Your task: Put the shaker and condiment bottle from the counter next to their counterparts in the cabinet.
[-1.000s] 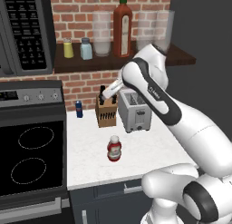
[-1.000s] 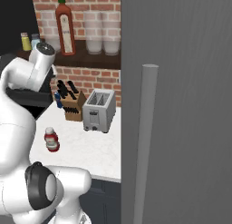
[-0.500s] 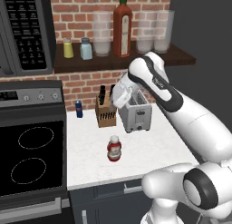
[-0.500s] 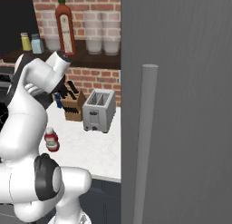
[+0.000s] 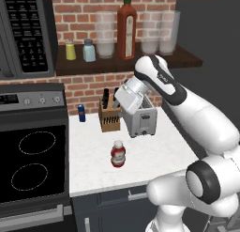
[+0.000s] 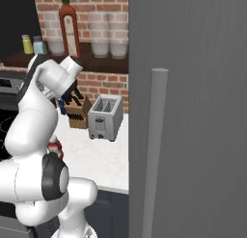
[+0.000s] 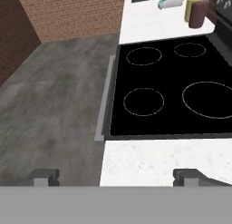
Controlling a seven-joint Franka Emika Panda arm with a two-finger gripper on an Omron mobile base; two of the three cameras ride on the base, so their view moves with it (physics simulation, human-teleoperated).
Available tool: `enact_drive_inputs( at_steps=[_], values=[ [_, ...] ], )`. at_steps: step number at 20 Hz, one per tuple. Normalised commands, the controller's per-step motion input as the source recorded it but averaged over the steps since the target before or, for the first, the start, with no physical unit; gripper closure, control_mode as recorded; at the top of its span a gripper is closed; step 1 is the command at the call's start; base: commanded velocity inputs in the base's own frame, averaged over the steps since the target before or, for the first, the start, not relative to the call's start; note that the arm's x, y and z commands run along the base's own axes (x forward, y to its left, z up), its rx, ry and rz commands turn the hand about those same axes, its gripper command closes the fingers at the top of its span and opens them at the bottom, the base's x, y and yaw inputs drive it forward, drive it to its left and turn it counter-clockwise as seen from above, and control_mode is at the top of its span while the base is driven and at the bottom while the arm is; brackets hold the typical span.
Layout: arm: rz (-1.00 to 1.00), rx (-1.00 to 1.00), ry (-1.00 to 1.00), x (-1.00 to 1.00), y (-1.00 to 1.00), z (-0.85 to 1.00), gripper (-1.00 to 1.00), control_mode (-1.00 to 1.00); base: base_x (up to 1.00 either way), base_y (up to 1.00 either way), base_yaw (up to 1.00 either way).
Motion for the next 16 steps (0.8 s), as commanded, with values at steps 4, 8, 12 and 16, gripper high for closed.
enact_drive_inputs(
  at_steps=[4,8,12,16],
  values=[
    [0.0,0.0,0.0,0.0,0.0,-0.01,-1.0,-1.0,0.0,0.0,0.0],
    [0.0,-0.01,-0.01,-0.14,-0.02,-0.19,-1.0,-1.0,0.0,0.0,0.0],
    [-0.04,-0.04,-0.09,-0.42,-0.28,-0.51,-1.0,-1.0,0.0,0.0,0.0],
    [-0.07,-0.04,-0.14,-0.43,-0.43,-0.7,-1.0,-1.0,0.0,0.0,0.0]
  ],
)
